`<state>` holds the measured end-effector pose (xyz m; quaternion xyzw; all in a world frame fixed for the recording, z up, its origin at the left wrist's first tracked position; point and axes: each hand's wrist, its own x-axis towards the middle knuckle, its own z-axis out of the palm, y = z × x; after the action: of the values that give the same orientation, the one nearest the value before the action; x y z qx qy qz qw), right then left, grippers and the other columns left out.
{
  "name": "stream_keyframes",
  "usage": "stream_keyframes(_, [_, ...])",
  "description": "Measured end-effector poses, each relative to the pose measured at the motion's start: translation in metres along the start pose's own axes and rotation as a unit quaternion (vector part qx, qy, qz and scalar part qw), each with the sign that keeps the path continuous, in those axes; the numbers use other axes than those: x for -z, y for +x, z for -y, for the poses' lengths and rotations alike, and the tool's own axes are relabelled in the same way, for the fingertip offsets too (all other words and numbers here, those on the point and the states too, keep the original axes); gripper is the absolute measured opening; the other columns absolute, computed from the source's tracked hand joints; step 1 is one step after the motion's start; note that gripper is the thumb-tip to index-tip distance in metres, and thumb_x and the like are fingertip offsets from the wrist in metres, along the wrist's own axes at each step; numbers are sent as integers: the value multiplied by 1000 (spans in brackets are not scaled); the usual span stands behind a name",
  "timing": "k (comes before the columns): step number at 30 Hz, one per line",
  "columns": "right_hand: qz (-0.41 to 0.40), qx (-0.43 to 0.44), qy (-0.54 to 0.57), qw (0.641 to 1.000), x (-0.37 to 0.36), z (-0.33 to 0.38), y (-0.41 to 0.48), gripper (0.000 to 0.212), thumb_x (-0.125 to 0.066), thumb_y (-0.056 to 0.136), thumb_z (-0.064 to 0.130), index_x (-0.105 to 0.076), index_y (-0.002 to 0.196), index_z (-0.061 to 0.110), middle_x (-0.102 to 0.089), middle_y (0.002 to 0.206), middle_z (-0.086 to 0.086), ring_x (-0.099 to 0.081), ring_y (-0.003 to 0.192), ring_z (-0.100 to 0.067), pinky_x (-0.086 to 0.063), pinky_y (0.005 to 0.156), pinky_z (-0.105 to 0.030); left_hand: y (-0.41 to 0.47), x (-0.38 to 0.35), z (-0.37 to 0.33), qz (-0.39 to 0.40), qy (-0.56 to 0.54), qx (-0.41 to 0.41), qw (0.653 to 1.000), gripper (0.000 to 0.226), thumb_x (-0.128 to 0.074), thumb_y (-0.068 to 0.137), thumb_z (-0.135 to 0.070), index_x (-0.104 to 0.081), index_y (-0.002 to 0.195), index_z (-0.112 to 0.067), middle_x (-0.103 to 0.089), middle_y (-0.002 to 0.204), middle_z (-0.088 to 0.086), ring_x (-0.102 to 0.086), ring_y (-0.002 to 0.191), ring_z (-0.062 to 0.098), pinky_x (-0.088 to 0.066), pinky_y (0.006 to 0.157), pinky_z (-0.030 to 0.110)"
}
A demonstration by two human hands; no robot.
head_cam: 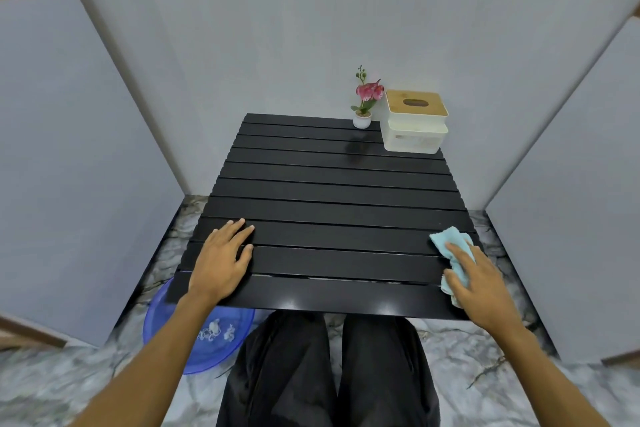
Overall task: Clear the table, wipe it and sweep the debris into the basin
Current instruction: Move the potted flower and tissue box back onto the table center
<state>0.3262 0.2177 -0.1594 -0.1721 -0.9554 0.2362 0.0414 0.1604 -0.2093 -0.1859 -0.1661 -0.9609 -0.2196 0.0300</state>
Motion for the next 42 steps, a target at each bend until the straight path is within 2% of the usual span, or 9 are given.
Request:
stream_keyframes(4, [-39, -11, 21, 999, 4, 10, 2, 53, -45, 87, 51, -46, 134, 28, -36, 148, -5, -33, 136, -25, -29, 111, -45, 2, 1, 0, -2, -5, 3, 1000, 51, -38, 91, -39, -52, 135, -19, -45, 146, 3, -33, 140, 21, -19, 116, 40])
stream_keyframes(8, [-86, 21, 27, 996, 11, 29, 21, 53, -43, 83, 51, -51, 129, 25, -45, 141, -2, -38, 131, -22, -31, 109, -47, 14, 1, 2, -9, -9, -4, 1000, 48, -43, 90, -37, -54, 133, -20, -47, 145, 2, -36, 138, 21, -24, 115, 44])
stream_keyframes(10, [-88, 36, 49, 994, 10, 41, 37, 45, -50, 85, 44, -53, 125, 24, -49, 136, 0, -40, 129, -20, -32, 109, -44, 29, 0, 0, -14, -9, -13, 1000, 46, -46, 92, -35, -52, 134, -20, -47, 145, 3, -35, 138, 22, -24, 115, 45])
stream_keyframes(14, [-78, 51, 102, 990, 0, 67, 81, 32, -59, 88, 27, -57, 120, 21, -56, 126, 2, -46, 122, -16, -32, 102, -28, 75, -5, -12, -18, -19, -22, 999, 44, -51, 95, -30, -49, 137, -20, -44, 147, 4, -33, 139, 22, -23, 115, 44])
stream_keyframes(18, [-59, 38, 149, 986, -13, 97, 133, 29, -60, 88, 24, -60, 117, 18, -60, 120, 2, -52, 113, -13, -35, 94, -23, 129, -12, -29, -12, -21, -29, 999, 46, -50, 95, -31, -45, 140, -21, -41, 149, 4, -30, 140, 22, -22, 116, 44])
stream_keyframes(28, [-33, -25, 254, 966, -42, 129, 261, 34, -59, 88, 27, -58, 120, 17, -59, 124, 0, -52, 113, -12, -36, 88, -21, 247, -55, -57, 21, -28, -27, 999, 48, -45, 96, -36, -42, 142, -21, -38, 151, 4, -25, 143, 23, -19, 117, 44])
stream_keyframes(36, [-48, -27, 270, 961, -73, 137, 355, 53, -62, 87, 28, -44, 134, 14, -51, 137, -3, -46, 125, -17, -37, 104, -31, 260, -75, -52, -2, 22, -34, 999, 47, -37, 98, -40, -40, 143, -26, -33, 154, 0, -21, 144, 18, -13, 118, 40])
stream_keyframes(39, [-86, -19, 273, 958, -84, 143, 385, 54, -65, 83, 27, -46, 132, 13, -55, 131, -2, -49, 120, -17, -39, 104, -32, 260, -75, -54, -5, 21, -35, 999, 50, -33, 95, -44, -40, 142, -28, -33, 153, -2, -22, 144, 16, -13, 118, 38])
stream_keyframes(42, [-119, -25, 293, 948, -93, 145, 410, 48, -68, 80, 26, -50, 122, 13, -60, 121, -3, -56, 110, -19, -44, 94, -29, 261, -75, -53, -4, 23, -33, 999, 51, -32, 94, -45, -40, 142, -29, -32, 154, -4, -20, 144, 14, -11, 118, 36])
